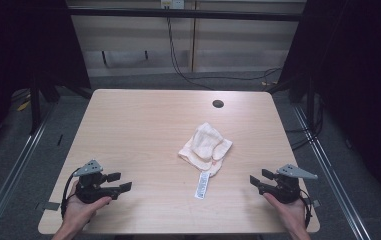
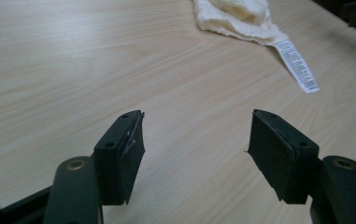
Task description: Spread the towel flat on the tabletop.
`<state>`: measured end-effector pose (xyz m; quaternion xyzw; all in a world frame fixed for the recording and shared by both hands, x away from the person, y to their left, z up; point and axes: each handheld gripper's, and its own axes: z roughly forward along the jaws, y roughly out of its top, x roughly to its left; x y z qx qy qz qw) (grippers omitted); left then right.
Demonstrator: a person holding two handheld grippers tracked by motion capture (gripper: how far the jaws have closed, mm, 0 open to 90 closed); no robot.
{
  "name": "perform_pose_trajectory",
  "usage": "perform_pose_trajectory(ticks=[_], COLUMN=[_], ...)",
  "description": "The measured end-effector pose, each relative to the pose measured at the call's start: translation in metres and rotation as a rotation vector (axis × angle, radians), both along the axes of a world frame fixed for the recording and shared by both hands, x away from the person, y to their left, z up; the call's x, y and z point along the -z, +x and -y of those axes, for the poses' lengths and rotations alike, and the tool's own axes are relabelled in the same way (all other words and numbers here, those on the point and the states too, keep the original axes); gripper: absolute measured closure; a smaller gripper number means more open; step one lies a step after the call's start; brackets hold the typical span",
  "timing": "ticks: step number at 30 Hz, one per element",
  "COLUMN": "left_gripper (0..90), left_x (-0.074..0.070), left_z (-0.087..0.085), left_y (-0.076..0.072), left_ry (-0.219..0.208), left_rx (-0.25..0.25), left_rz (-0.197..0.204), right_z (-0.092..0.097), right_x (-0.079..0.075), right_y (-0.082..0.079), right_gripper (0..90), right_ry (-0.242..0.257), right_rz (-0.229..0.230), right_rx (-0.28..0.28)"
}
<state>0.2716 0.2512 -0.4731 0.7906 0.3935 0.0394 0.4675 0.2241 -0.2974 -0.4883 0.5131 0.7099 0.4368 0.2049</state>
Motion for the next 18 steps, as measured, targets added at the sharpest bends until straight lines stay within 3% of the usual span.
perform_pose_trajectory(ticks=[3,11,13,15,16,18], left_gripper=[37.1,39.6,44.5,43.9,43.1,44.9], left_x=[-0.002,-0.001,-0.002,-0.002,-0.004,-0.003], left_z=[0.000,0.003,0.004,0.004,0.006,0.006], left_y=[-0.001,0.000,0.000,0.000,-0.003,-0.002], left_ry=[-0.015,0.020,0.014,0.007,0.036,0.027], left_rx=[-0.011,-0.021,0.023,0.032,0.026,0.036], left_rz=[0.010,0.026,0.028,0.026,0.066,0.068], right_z=[0.001,-0.002,-0.003,-0.007,-0.009,-0.015], right_x=[0.000,0.000,-0.001,-0.002,-0.003,-0.008], right_y=[0.000,0.005,0.006,0.008,0.008,0.008], right_gripper=[38.4,39.9,41.6,40.4,39.8,39.7], right_ry=[0.014,0.023,0.033,0.027,0.010,-0.018], right_rz=[0.001,-0.039,-0.052,-0.079,-0.079,-0.063], right_rx=[-0.002,-0.060,-0.086,-0.107,-0.117,-0.127])
